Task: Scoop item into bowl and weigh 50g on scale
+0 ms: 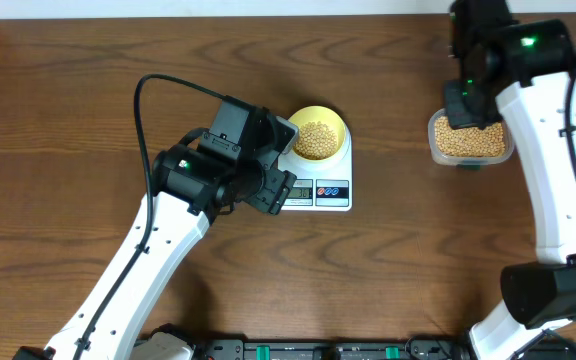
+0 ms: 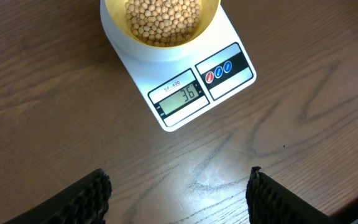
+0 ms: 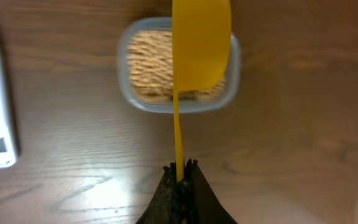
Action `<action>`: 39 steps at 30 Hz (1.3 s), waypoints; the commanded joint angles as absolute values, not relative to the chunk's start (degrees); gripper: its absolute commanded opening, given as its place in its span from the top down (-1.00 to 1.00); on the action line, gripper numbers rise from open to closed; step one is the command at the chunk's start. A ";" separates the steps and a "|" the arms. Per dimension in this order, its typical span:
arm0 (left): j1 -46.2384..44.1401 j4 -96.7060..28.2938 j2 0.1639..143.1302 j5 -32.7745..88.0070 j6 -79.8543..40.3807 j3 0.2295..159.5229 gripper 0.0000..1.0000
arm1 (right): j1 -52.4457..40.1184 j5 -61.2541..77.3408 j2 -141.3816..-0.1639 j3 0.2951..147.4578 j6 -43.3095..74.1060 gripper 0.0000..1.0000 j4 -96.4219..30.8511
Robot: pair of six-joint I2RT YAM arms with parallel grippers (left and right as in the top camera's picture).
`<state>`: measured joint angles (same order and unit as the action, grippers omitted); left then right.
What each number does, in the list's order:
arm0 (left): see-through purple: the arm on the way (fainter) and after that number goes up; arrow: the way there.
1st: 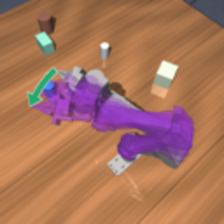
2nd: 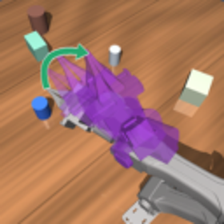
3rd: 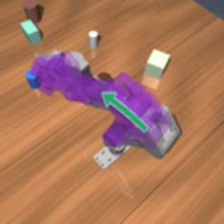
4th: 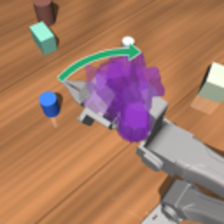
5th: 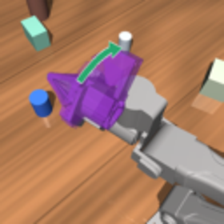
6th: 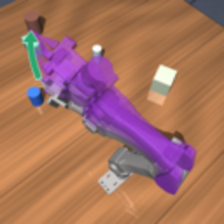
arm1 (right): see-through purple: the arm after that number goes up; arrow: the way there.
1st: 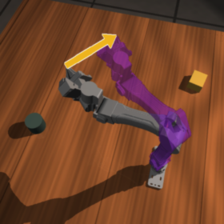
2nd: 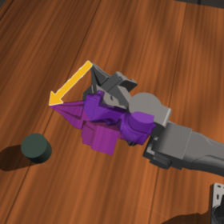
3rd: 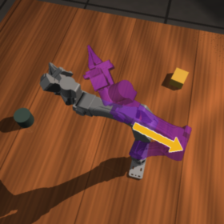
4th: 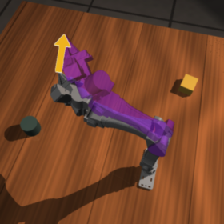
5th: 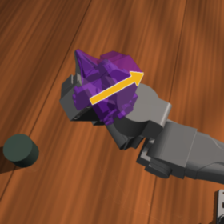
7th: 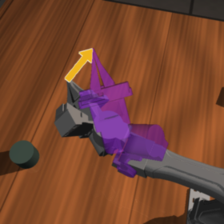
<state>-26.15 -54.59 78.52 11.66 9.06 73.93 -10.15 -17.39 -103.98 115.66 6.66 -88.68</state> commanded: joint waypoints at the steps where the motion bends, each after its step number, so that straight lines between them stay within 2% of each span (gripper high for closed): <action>1: -26.22 -54.54 77.36 11.29 9.61 73.82 -0.45 | -8.08 -20.03 -103.83 115.02 11.25 0.98 -88.95; 14: -26.22 -54.57 77.36 11.29 9.61 73.82 -0.45 | -6.79 -18.92 -103.83 101.95 13.02 0.98 -83.48; 39: -26.22 -54.57 77.36 11.29 9.61 73.82 -0.45 | -4.80 -13.67 -103.83 86.50 13.69 0.98 -68.25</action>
